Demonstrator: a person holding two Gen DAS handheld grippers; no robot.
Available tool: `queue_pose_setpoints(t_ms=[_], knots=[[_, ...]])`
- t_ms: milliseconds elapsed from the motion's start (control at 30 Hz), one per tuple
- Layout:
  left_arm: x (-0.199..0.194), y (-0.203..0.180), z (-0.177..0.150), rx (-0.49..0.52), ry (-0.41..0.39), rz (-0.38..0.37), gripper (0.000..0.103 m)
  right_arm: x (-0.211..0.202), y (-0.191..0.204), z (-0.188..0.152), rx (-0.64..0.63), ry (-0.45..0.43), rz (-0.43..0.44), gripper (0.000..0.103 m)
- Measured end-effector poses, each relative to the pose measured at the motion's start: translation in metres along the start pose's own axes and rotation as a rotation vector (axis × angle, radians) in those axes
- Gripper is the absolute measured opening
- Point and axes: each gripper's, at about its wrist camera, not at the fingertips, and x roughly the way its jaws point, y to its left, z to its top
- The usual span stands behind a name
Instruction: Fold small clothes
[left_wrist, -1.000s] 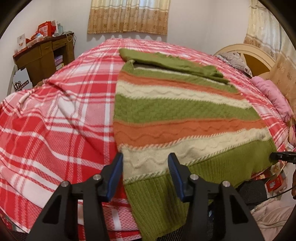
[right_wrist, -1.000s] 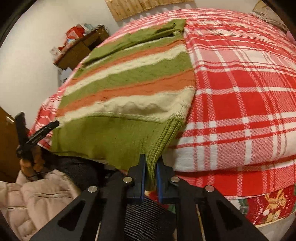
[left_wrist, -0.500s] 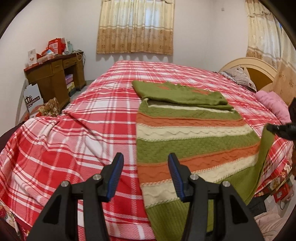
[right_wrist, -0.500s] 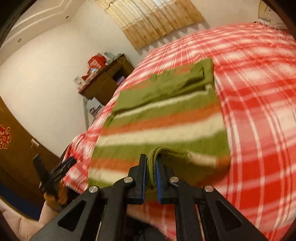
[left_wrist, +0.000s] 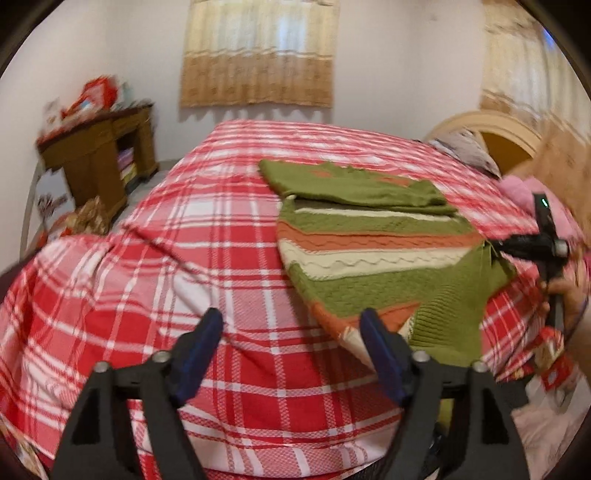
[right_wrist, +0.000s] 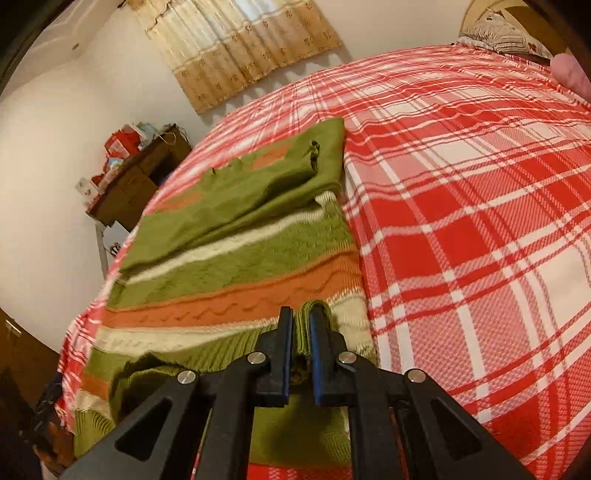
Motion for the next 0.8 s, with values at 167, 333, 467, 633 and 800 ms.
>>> queue_pose_setpoints(t_ms=[167,333,467,633,800], knots=[[-0.003,-0.026,-0.014,0.297,0.078,0.014,0.081,0.001,0.000,-0.002,-0.002,0.002,0.002,0.008],[-0.005,-0.039,-0.028,0.245,0.196,-0.249,0.081,0.002,0.002,-0.005,-0.018,-0.009,-0.004,0.008],[0.026,-0.058,-0.038,0.159,0.260,-0.287,0.080,0.002,0.001,-0.006,-0.004,-0.012,-0.002,0.008],[0.054,-0.074,-0.054,0.118,0.372,-0.251,0.061,0.000,0.000,-0.009,0.001,-0.015,0.005,0.008],[0.053,-0.066,-0.048,0.043,0.355,-0.237,0.011,0.001,-0.002,-0.010,0.011,-0.021,0.010,0.008]])
